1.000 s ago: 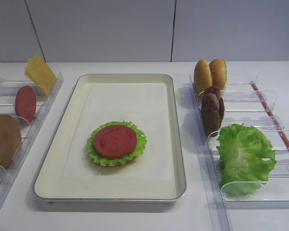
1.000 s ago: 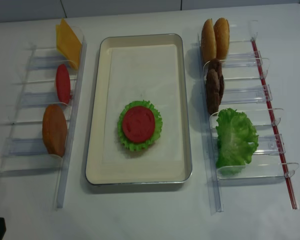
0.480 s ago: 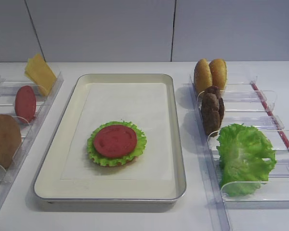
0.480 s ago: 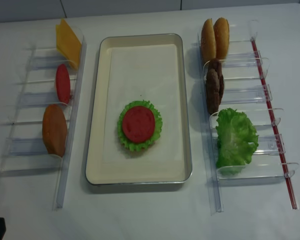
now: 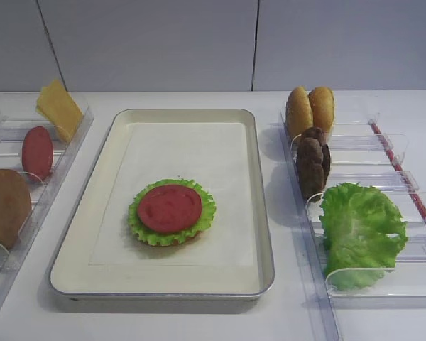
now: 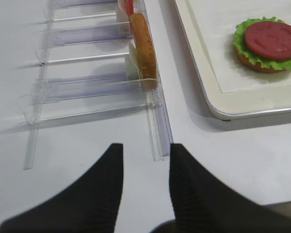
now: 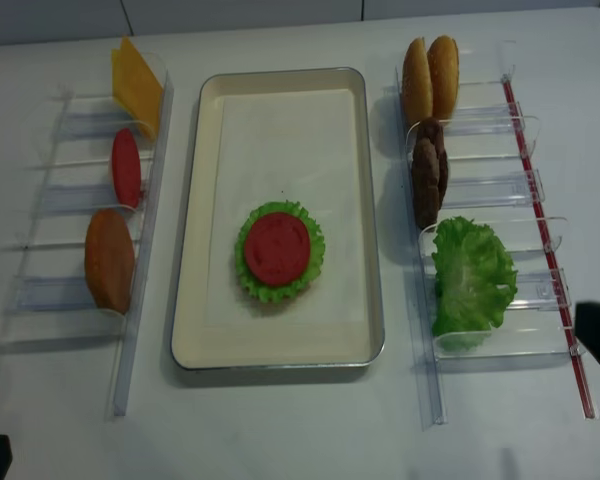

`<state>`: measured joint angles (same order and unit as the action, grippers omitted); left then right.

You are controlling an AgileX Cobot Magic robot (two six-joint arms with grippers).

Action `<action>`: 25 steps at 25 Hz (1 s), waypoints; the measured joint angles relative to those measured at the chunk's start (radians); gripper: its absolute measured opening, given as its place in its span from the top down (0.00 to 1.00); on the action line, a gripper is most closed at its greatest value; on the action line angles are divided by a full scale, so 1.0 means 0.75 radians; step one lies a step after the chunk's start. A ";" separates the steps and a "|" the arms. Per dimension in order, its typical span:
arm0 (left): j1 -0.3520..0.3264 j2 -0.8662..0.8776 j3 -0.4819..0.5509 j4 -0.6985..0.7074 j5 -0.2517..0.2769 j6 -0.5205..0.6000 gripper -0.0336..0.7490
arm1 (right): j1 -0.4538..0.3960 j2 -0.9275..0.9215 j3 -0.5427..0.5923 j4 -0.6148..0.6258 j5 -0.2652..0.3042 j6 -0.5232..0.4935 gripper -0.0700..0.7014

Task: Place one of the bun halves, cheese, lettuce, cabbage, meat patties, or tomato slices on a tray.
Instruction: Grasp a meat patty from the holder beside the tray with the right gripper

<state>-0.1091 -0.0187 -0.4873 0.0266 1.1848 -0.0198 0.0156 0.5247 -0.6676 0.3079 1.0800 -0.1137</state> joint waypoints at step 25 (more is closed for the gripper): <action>0.000 0.000 0.000 0.000 -0.003 0.000 0.65 | 0.505 1.294 -0.756 -0.232 -0.052 0.408 0.05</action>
<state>-0.1091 -0.0187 -0.4873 0.0266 1.1825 -0.0198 0.3945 1.4950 -1.2344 0.1336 1.0412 0.1923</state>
